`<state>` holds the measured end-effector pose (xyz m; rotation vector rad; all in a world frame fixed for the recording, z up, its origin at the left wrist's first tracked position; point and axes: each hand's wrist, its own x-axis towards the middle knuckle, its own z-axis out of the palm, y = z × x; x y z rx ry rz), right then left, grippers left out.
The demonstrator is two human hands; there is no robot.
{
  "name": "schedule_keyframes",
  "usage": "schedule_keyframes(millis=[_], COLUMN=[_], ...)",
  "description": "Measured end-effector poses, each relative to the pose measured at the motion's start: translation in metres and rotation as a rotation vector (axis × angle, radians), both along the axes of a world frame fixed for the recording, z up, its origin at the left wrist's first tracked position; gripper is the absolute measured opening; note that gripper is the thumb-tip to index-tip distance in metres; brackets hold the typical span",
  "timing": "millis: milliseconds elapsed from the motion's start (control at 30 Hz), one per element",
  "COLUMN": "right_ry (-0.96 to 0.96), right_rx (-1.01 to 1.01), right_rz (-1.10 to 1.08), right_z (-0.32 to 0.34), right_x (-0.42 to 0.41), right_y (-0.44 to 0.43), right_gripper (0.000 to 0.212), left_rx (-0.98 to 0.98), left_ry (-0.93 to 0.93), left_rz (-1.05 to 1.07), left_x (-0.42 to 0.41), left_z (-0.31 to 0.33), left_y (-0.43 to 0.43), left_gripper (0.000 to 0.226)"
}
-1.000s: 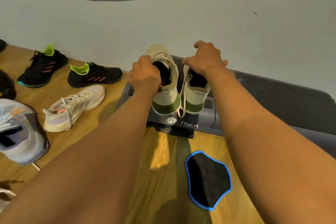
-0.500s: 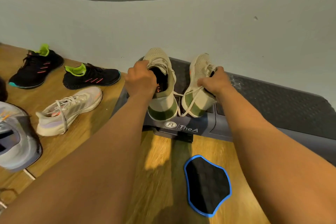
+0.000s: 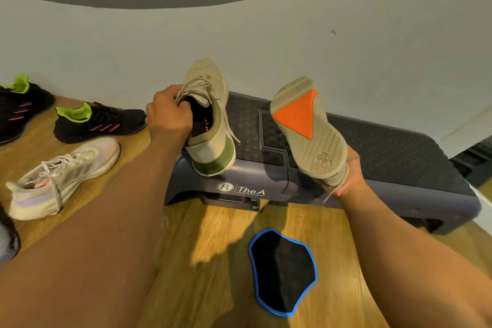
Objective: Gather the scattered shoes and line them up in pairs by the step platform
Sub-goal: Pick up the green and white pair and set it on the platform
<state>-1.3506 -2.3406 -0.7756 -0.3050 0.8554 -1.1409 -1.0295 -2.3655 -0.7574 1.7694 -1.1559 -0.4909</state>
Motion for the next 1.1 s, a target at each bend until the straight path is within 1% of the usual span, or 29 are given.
schedule_keyframes(millis=[33, 67, 133, 200, 267, 333, 467, 533, 600, 700, 767, 833, 900, 967, 1000, 1033, 1067, 1100], right_ry=[0.017, 0.074, 0.246, 0.371, 0.517, 0.765, 1.372, 1.610, 1.770, 1.916, 1.972, 1.939, 1.827, 1.665, 1.576, 1.482, 1.388, 1.312], right_rx=[0.003, 0.003, -0.013, -0.051, -0.103, -0.174, -0.352, -0.412, -0.429, -0.404, -0.399, -0.350, -0.249, -0.149, -0.105, -0.068, -0.030, -0.001], right_rz=[0.017, 0.037, 0.113, 0.189, 0.226, 0.205, 0.180, 0.194, 0.280, 0.417, 0.423, 0.374, 0.380, 0.434, 0.443, 0.437, 0.418, 0.398], right_z=[0.003, 0.008, 0.023, 0.040, 0.056, 0.068, 0.084, 0.082, 0.070, 0.045, 0.037, 0.035, 0.033, 0.031, 0.029, 0.028, 0.027, 0.026], right_x=[0.001, 0.004, 0.009, 0.019, 0.031, 0.044, 0.077, 0.094, 0.108, 0.125, 0.132, 0.132, 0.125, 0.116, 0.113, 0.110, 0.109, 0.107], right_y=[-0.001, -0.003, -0.012, -0.023, -0.033, -0.045, -0.061, -0.063, -0.061, -0.055, -0.051, -0.051, -0.051, -0.049, -0.047, -0.044, -0.042, -0.041], right_gripper=[0.055, 0.051, 0.048, 0.043, 0.045, 0.047, 0.047, 0.050, 0.055, 0.062, 0.068, 0.077, 0.091, 0.103, 0.106, 0.104, 0.098, 0.084], left_rx=[0.004, 0.010, 0.017, 0.017, 0.012, 0.013, 0.010, 0.006, 0.005, 0.062, 0.085, 0.077, 0.056, 0.057, 0.064, 0.075, 0.096, 0.135], left_ry=[0.005, 0.012, 0.026, 0.021, 0.004, -0.018, -0.083, -0.096, -0.103, -0.103, -0.098, -0.093, -0.104, -0.105, -0.104, -0.106, -0.111, -0.113], left_rz=[0.002, 0.006, 0.014, 0.018, 0.012, 0.005, -0.036, -0.059, -0.073, -0.083, -0.090, -0.092, -0.094, -0.092, -0.095, -0.103, -0.115, -0.126], left_x=[-0.001, -0.001, -0.001, -0.002, -0.004, -0.006, -0.011, -0.017, -0.025, -0.037, -0.042, -0.042, -0.042, -0.038, -0.037, -0.036, -0.035, -0.036], left_z=[-0.001, -0.001, 0.000, 0.001, 0.002, 0.003, 0.005, 0.004, 0.003, -0.004, -0.010, -0.015, -0.018, -0.020, -0.019, -0.019, -0.018, -0.016], left_y=[0.000, -0.001, -0.002, -0.002, -0.001, 0.000, -0.001, -0.001, -0.001, -0.006, -0.009, -0.012, -0.014, -0.015, -0.015, -0.014, -0.013, -0.012], left_gripper=[0.040, 0.040, 0.040, 0.040, 0.041, 0.043, 0.043, 0.043, 0.043, 0.044, 0.044, 0.044, 0.045, 0.046, 0.048, 0.049, 0.050, 0.049])
